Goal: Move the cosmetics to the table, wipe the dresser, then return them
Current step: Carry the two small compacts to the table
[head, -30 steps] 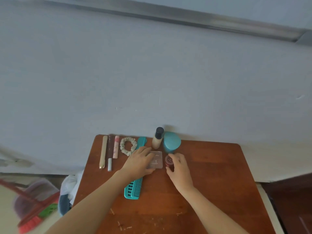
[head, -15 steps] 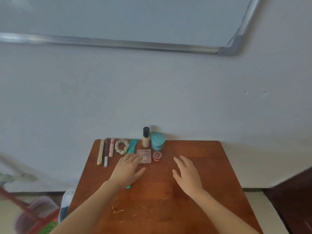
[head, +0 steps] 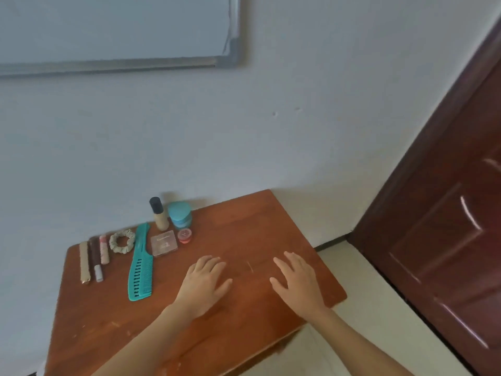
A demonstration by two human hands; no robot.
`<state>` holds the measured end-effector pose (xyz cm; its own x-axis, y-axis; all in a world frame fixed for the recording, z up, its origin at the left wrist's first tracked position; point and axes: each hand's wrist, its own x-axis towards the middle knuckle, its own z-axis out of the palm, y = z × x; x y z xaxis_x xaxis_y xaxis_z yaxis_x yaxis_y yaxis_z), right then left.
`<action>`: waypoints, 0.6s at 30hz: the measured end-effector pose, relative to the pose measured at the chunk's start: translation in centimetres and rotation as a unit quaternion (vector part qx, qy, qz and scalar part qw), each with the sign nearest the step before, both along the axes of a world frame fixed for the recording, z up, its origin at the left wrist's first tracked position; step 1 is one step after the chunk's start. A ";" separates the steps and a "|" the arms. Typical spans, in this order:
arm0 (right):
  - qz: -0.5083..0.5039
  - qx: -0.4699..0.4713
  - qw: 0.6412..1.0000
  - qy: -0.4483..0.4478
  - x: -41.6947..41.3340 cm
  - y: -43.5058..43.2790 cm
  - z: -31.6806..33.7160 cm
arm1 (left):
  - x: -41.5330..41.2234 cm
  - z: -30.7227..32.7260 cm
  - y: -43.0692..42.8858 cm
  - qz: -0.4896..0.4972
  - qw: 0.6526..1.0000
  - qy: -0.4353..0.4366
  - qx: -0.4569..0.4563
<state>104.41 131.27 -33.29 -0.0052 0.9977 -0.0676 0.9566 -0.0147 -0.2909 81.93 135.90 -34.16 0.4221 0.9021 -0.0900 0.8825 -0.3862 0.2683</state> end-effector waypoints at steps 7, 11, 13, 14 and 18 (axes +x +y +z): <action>-0.214 0.014 0.977 0.004 -0.4 -10.1 -0.5 | 3.6 -0.6 -0.9 -0.190 0.981 -0.034 0.017; -0.341 0.025 0.939 -0.035 -3.3 -18.0 -0.2 | 3.2 0.1 -4.6 -0.293 0.955 -0.053 -0.003; -0.381 0.016 0.923 -0.060 -5.1 -22.5 0.2 | 3.4 0.3 -6.7 -0.344 0.937 -0.061 -0.011; -0.406 0.019 0.911 -0.072 -6.0 -24.9 0.2 | 3.8 0.2 -7.7 -0.368 0.927 -0.067 -0.017; -0.522 0.041 0.843 -0.122 -9.3 -35.8 1.5 | 7.0 1.3 -14.6 -0.465 0.879 -0.096 -0.046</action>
